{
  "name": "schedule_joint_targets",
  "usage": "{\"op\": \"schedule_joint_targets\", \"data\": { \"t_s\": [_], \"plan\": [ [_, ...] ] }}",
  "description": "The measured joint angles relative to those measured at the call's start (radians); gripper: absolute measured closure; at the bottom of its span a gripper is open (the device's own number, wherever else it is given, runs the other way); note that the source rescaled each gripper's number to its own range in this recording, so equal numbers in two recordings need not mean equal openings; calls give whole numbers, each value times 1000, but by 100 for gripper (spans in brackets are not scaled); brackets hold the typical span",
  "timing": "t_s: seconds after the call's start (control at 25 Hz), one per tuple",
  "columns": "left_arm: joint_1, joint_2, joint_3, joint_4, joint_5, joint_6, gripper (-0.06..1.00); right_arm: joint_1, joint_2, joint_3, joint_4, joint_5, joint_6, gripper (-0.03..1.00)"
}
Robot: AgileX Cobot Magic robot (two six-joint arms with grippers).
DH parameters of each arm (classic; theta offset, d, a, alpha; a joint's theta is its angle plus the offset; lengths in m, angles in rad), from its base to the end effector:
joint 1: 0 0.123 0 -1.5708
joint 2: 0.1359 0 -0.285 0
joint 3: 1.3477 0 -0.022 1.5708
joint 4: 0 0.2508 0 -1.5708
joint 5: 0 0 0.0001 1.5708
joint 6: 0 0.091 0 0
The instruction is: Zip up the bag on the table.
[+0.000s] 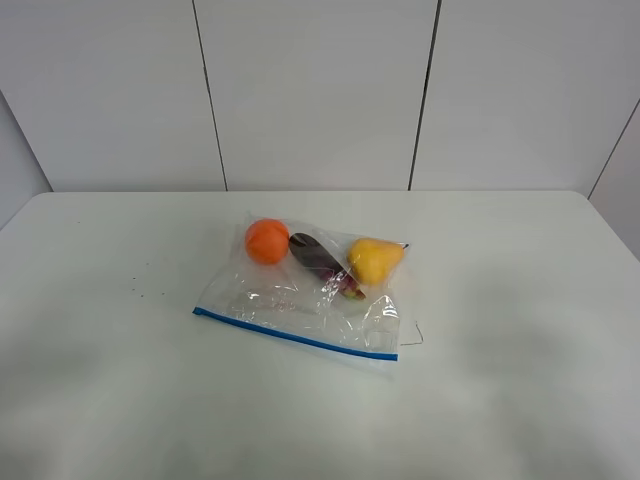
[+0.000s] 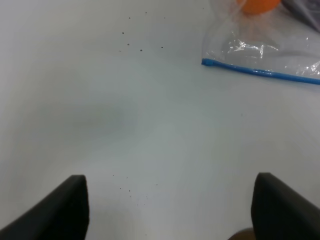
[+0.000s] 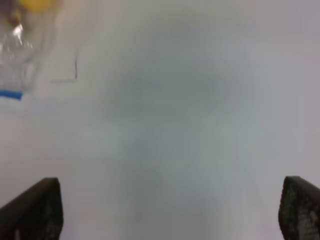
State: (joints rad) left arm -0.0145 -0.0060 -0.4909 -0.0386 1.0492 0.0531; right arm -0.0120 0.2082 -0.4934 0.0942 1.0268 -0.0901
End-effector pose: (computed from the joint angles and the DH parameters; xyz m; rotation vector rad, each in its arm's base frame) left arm -0.0043 -0.0030 0.2757 0.0702 2.0342 -0.0219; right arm 0.0294 0.0070 0.2757 -0.0767 2.2201 0.0603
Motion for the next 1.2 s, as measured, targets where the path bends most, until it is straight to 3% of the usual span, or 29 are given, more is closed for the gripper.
{"op": "schedule_joint_targets", "data": {
  "t_s": [0.64,1.2],
  "plan": [
    [0,0,0,1,0,0,-2,0,-208,3,-44,1,64,-3],
    [0,0,0,1,0,0,-2,0,-211,4,-74,1,106,-3]
  ]
}}
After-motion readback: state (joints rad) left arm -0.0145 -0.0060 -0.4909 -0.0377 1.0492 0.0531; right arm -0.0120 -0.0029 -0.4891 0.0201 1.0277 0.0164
